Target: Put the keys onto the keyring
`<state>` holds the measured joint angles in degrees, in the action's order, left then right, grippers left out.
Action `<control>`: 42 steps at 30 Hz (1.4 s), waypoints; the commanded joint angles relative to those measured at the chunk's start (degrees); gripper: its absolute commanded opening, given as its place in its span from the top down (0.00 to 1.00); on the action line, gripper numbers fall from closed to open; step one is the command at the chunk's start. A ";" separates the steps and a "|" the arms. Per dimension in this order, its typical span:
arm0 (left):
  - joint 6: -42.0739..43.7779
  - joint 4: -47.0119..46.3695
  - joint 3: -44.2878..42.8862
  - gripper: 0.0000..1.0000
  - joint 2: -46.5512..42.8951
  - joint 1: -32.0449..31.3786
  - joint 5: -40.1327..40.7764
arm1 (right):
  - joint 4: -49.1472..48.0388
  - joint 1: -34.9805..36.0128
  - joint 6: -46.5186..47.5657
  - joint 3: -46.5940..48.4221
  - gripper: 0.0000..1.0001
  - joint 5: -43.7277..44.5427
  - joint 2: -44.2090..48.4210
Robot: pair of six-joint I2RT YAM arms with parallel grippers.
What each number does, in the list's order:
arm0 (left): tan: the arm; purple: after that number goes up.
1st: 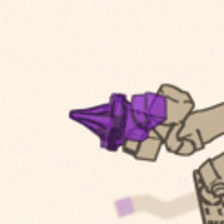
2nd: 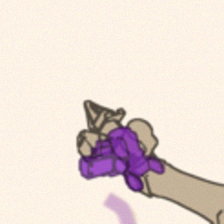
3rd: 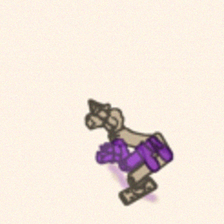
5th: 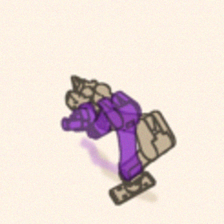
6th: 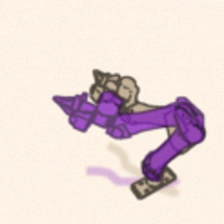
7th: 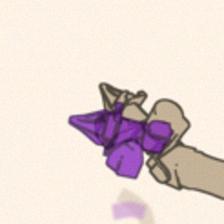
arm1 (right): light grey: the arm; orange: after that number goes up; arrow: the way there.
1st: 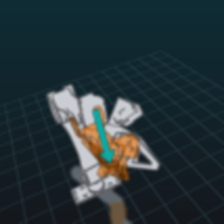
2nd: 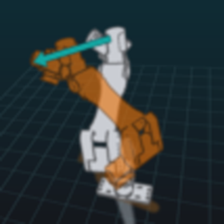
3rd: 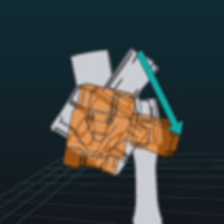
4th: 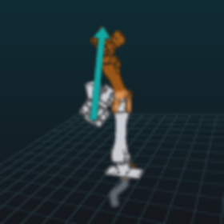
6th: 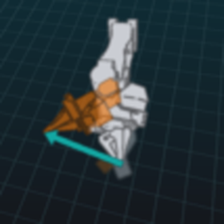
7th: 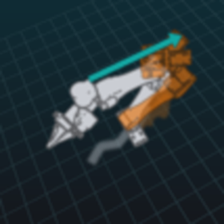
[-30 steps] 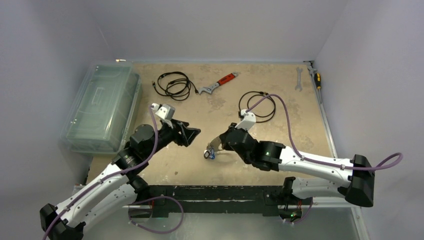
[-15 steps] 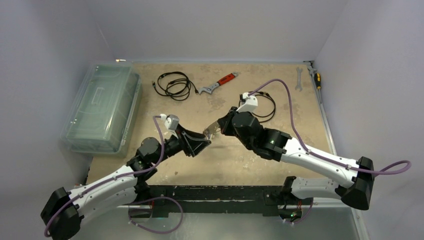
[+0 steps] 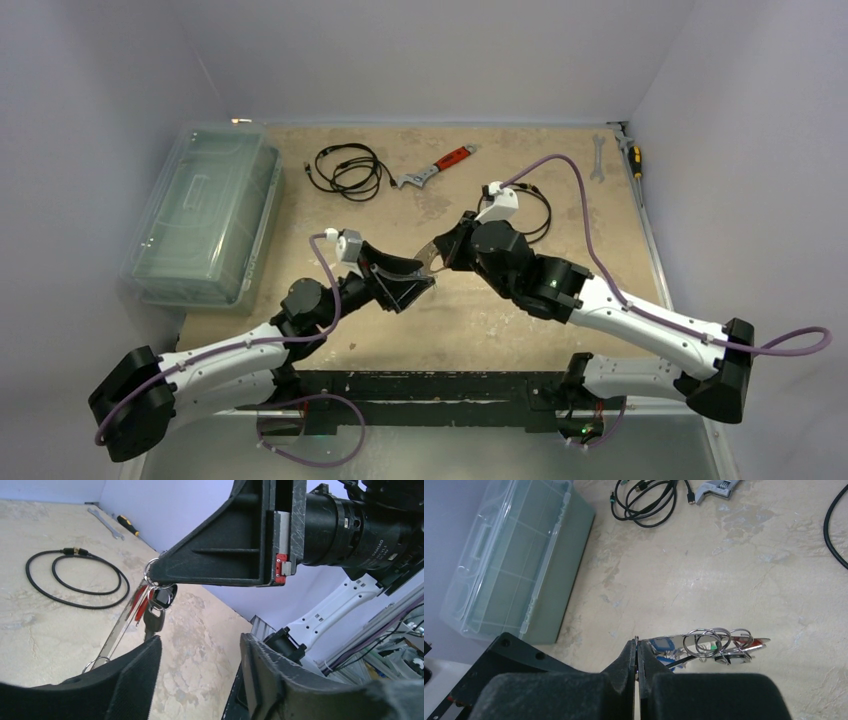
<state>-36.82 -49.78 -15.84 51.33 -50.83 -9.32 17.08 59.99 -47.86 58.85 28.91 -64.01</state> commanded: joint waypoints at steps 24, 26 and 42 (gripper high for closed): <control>-9.33 -22.36 0.37 0.50 12.84 -0.33 5.64 | -0.98 -0.22 -3.70 0.54 1.00 -4.03 2.97; -9.10 -21.89 0.26 0.51 12.81 -0.33 5.95 | -1.20 -0.23 -3.97 0.27 1.00 -4.58 3.09; -3.75 -17.76 -1.92 1.00 13.44 -0.35 3.94 | 0.33 -0.22 -4.61 0.98 1.00 -4.62 3.63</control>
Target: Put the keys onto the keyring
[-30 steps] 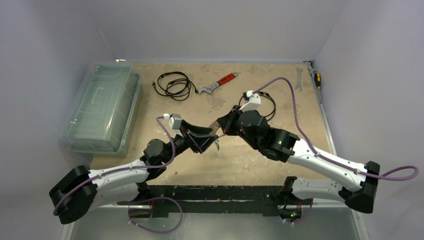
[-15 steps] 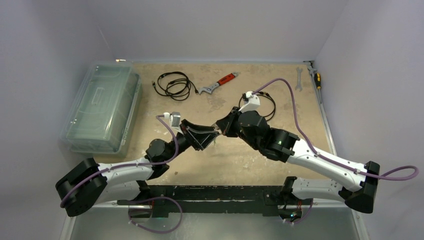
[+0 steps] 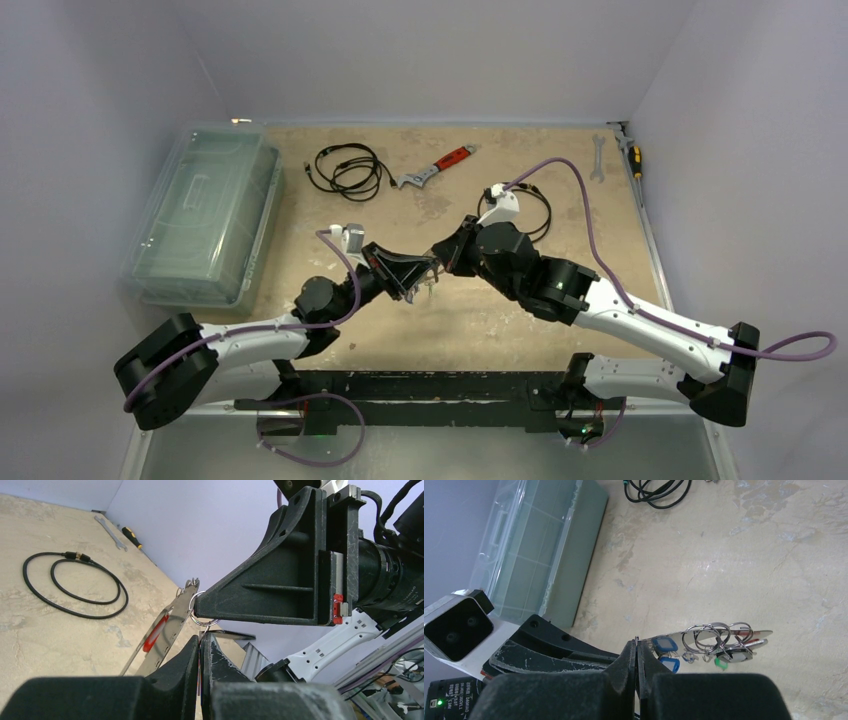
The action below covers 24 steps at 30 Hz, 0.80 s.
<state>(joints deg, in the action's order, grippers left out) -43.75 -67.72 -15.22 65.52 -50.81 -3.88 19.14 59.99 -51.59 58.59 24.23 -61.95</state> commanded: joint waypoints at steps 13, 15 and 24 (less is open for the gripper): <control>18.55 29.49 -10.21 1.00 -9.36 -0.38 1.29 | 1.33 -0.22 0.53 3.04 1.00 -0.72 1.91; 20.43 33.05 -11.24 1.00 -10.05 -0.41 1.82 | 1.83 -0.22 1.01 3.51 1.00 -0.86 1.92; 26.76 44.10 -14.75 1.00 -12.03 -0.37 1.90 | 3.70 -0.39 2.33 4.38 1.00 -1.25 2.58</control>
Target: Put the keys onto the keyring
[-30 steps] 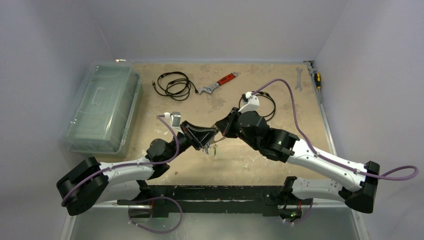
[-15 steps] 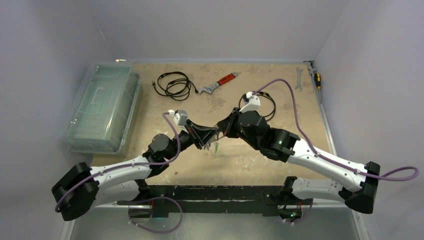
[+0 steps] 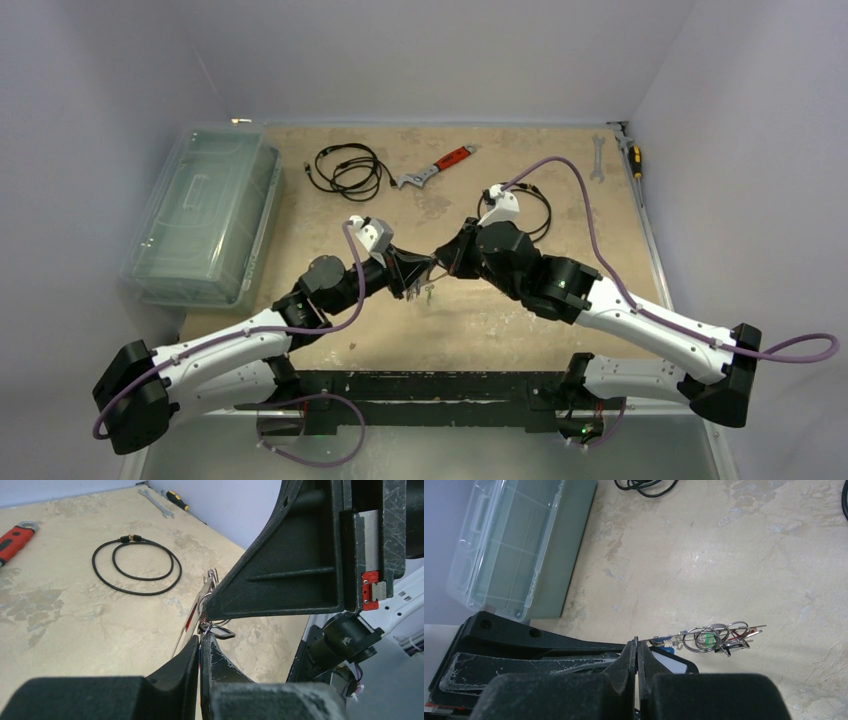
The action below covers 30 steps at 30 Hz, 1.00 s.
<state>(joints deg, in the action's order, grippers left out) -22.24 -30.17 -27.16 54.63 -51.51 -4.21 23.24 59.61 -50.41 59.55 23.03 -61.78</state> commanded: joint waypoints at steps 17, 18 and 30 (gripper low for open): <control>14.57 8.55 -3.28 1.00 -3.14 0.19 4.03 | 2.33 -1.53 5.10 5.58 1.00 -11.64 -0.76; 15.42 8.62 -3.13 1.00 -3.29 0.19 4.03 | 2.98 -1.77 5.93 5.92 1.00 -12.73 -1.15; 19.69 11.02 -3.22 0.83 -5.53 -0.92 7.80 | 8.58 -7.62 13.01 7.93 1.00 -25.85 -4.60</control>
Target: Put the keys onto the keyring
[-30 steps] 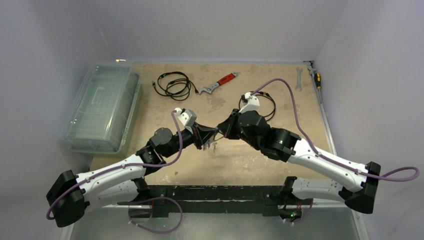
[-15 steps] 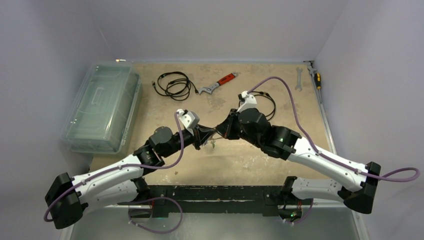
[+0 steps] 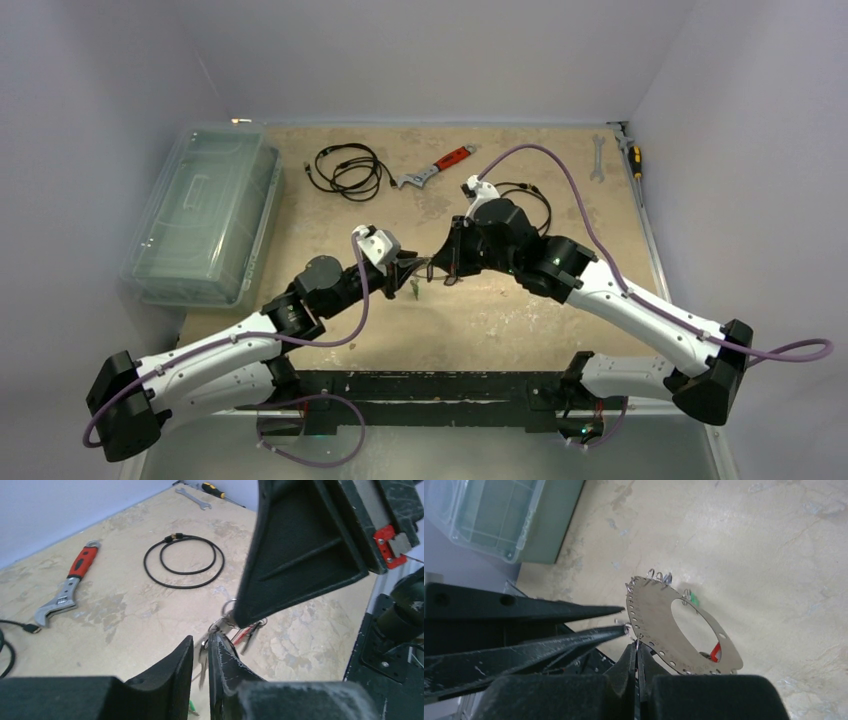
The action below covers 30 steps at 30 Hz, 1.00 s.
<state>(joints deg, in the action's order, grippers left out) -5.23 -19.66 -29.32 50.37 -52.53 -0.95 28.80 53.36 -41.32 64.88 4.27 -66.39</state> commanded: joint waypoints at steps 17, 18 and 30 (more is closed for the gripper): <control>7.58 11.23 -6.39 0.12 -4.66 -4.20 -4.55 | 8.59 -3.35 9.65 8.02 1.00 -7.25 -2.04; 7.46 10.69 -6.37 0.12 -4.38 -4.17 -4.91 | 8.78 -3.35 9.68 8.08 1.00 -7.33 -1.95; 5.67 -1.60 -2.41 0.12 1.29 -4.20 -3.35 | 9.76 -3.35 11.08 8.35 1.00 -9.60 -0.38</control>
<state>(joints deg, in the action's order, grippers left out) 1.06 -14.76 -32.64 49.15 -56.45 -4.03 39.86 50.19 -31.75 70.17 -3.46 -68.99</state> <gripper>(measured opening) 0.895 0.007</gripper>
